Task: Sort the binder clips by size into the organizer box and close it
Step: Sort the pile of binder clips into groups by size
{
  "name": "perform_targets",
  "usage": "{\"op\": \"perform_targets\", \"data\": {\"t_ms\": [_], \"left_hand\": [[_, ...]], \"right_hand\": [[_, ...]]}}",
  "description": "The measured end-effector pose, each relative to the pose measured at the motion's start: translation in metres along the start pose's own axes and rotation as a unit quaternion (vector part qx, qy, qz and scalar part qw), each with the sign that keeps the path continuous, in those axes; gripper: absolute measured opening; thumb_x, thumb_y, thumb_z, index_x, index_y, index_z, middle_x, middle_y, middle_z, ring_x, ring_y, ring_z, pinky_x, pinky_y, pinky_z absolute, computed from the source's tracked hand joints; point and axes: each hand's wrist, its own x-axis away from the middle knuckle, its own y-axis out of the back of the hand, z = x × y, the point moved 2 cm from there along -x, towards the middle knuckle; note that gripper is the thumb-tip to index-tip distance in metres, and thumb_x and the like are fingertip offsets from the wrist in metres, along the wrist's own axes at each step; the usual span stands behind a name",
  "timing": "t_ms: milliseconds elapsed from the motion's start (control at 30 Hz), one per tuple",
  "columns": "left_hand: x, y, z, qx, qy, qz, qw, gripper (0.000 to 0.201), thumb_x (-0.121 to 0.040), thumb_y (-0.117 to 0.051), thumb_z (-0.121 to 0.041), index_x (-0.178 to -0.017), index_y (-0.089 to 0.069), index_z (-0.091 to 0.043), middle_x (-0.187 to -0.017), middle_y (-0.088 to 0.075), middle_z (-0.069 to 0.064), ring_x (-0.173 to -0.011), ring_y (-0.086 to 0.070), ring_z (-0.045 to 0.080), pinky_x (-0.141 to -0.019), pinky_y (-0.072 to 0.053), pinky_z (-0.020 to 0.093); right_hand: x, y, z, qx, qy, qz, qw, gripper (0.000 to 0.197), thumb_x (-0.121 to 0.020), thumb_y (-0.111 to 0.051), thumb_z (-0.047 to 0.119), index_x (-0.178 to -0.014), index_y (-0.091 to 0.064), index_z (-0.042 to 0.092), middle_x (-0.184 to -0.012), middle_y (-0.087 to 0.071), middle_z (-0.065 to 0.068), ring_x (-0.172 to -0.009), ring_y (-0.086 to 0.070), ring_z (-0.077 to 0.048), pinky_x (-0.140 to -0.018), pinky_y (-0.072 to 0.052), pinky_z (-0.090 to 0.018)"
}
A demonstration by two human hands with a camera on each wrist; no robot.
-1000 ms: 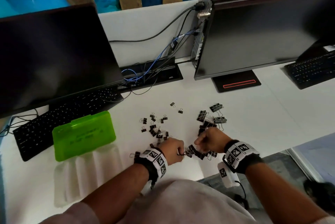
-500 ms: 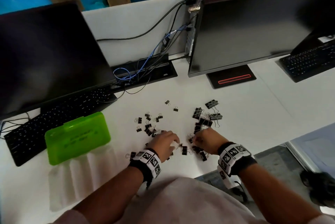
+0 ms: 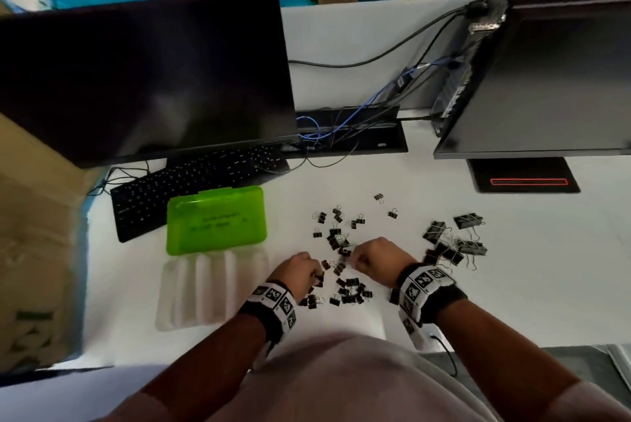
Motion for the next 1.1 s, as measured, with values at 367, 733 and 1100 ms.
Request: {"op": "perform_targets", "data": {"t_ms": [367, 733, 1100], "left_hand": [[0.008, 0.010, 0.019, 0.082, 0.005, -0.064, 0.995, 0.027, -0.084, -0.054, 0.000, -0.100, -0.066, -0.018, -0.101, -0.064, 0.003, -0.093, -0.061, 0.018, -0.086, -0.048, 0.022], [0.010, 0.023, 0.030, 0.177, 0.018, -0.103, 0.979, 0.032, -0.080, -0.047, 0.011, -0.090, -0.068, -0.011, -0.087, -0.062, 0.007, -0.081, -0.059, 0.017, -0.074, -0.048, 0.021], [0.014, 0.026, 0.040, 0.172, 0.024, -0.093, 0.980, 0.048, -0.079, -0.045, 0.017, -0.109, -0.060, -0.018, -0.108, -0.048, -0.003, -0.074, -0.054, 0.010, -0.070, -0.048, 0.011]], "right_hand": [[-0.041, 0.009, -0.001, 0.048, -0.048, -0.069, 0.995, 0.027, -0.091, -0.049, 0.018, -0.114, -0.061, 0.023, -0.119, -0.059, -0.001, -0.106, -0.059, -0.023, -0.087, -0.051, -0.035], [-0.069, -0.003, 0.019, 0.039, 0.006, -0.009, 0.999, 0.023, -0.089, -0.050, 0.013, -0.099, -0.070, 0.020, -0.109, -0.068, -0.005, -0.095, -0.062, -0.022, -0.086, -0.051, -0.033], [-0.039, 0.013, 0.012, -0.209, 0.018, -0.046, 0.977, 0.014, -0.085, -0.061, 0.012, -0.090, -0.066, 0.024, -0.081, -0.063, 0.007, -0.076, -0.059, 0.000, -0.074, -0.045, -0.010]]}}
